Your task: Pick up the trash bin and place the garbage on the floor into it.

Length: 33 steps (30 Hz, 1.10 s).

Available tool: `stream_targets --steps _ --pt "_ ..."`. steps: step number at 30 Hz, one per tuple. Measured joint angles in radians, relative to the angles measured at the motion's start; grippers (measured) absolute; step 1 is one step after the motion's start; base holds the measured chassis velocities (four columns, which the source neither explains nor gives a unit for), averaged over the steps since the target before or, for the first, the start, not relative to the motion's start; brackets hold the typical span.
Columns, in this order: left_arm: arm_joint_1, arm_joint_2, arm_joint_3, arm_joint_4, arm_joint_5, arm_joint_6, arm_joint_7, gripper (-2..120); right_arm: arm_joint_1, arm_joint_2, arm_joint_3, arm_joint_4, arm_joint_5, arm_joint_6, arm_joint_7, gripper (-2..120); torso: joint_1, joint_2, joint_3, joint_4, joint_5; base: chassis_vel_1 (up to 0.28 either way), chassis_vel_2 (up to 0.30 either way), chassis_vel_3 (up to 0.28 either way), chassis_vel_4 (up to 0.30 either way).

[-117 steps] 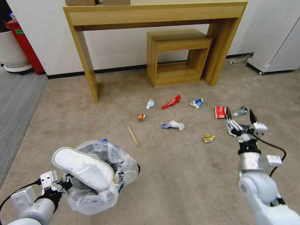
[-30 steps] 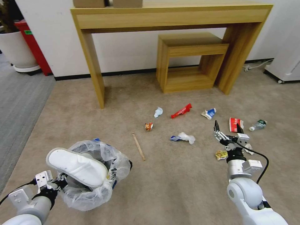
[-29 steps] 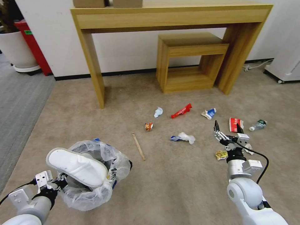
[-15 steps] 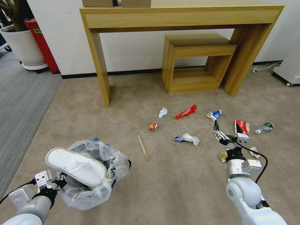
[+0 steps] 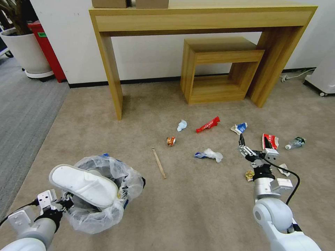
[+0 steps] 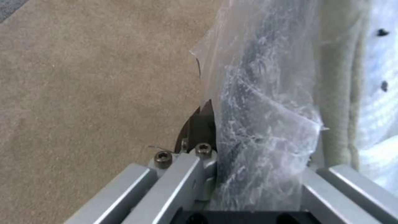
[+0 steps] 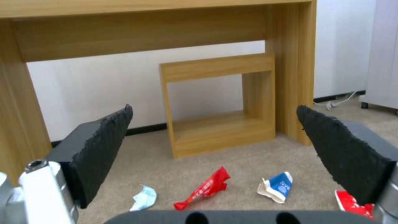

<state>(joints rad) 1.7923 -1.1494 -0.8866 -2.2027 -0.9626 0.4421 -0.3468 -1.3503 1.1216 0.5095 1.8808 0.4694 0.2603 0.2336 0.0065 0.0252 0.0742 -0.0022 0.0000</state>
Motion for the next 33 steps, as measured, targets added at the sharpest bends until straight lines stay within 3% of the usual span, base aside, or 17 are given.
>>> stream_targets --steps 33 --pt "0.016 0.013 -0.034 -0.013 -0.042 0.034 -0.016 0 -0.013 0.001 -0.005 0.007 -0.004 0.001 -0.005 100 0.0 0.0 0.0 0.0001 0.0 -0.05 0.051 0.048 -0.048"
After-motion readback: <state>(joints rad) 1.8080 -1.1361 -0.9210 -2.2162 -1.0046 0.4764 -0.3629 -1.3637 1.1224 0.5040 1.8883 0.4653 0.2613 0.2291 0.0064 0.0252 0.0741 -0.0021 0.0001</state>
